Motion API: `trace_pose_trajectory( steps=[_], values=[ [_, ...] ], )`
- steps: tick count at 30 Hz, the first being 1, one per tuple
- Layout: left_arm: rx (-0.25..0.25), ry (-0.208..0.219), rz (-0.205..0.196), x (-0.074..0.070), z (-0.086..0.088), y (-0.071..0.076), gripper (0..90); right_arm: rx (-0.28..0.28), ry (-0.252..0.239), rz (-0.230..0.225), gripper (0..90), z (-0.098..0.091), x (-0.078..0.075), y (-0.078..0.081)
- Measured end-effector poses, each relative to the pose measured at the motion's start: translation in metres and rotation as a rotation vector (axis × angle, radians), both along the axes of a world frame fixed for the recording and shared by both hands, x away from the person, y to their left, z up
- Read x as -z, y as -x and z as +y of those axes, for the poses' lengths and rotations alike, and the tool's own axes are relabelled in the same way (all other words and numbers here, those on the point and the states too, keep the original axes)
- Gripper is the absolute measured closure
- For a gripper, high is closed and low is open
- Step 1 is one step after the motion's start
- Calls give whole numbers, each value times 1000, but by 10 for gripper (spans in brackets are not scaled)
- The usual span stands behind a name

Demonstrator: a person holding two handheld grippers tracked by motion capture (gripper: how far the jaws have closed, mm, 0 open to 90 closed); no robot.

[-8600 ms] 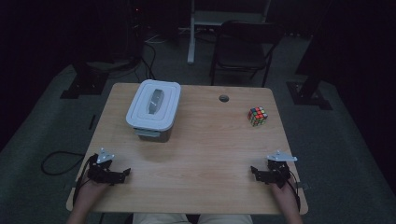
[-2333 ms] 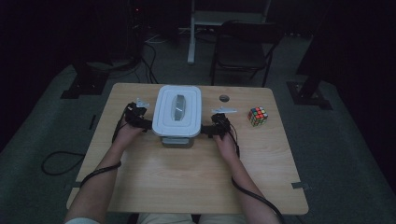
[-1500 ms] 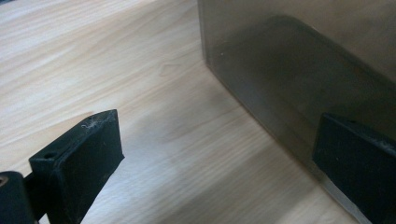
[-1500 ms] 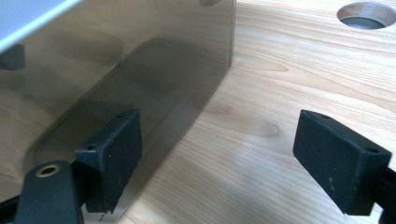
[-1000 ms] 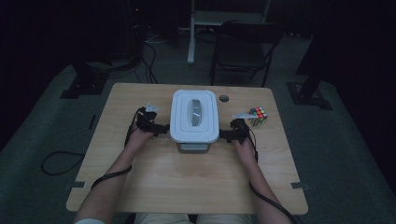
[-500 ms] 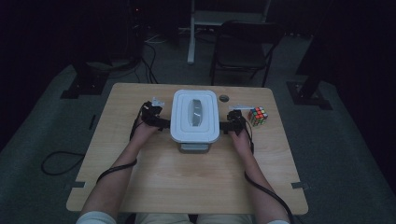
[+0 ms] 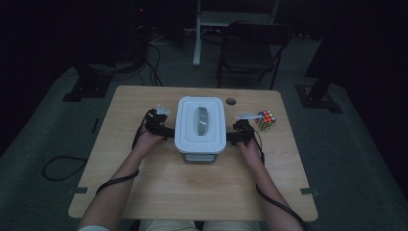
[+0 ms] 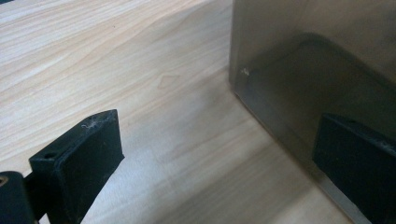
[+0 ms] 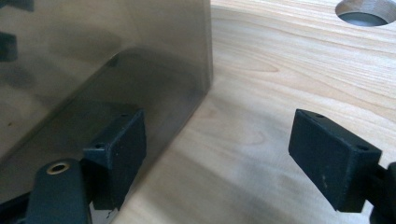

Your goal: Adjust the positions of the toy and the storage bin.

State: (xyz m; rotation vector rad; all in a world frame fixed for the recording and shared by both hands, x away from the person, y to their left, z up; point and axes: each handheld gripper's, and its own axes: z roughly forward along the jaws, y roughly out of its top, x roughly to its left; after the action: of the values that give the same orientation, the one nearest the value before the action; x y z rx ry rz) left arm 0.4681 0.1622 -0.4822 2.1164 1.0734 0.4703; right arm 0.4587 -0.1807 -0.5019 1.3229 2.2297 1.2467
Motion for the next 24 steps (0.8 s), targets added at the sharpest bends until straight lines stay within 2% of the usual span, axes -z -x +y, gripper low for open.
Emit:
trace_pose_trajectory(
  steps=[9,11,16,21,24],
  values=[
    [38,-12,4,-1,-3,29,25,-32,-25,3,190,-6,2,31],
    [44,-15,-2,-1,-4,35,24,-27,-24,-10,190,-7,3,38],
    [50,8,1,1,-5,46,25,-38,-55,2,190,-12,6,52],
    [66,40,11,4,-5,62,24,-47,-60,-15,190,-17,8,69],
    [77,36,3,4,-6,71,24,-60,-66,-18,190,-19,9,79]
  ],
)
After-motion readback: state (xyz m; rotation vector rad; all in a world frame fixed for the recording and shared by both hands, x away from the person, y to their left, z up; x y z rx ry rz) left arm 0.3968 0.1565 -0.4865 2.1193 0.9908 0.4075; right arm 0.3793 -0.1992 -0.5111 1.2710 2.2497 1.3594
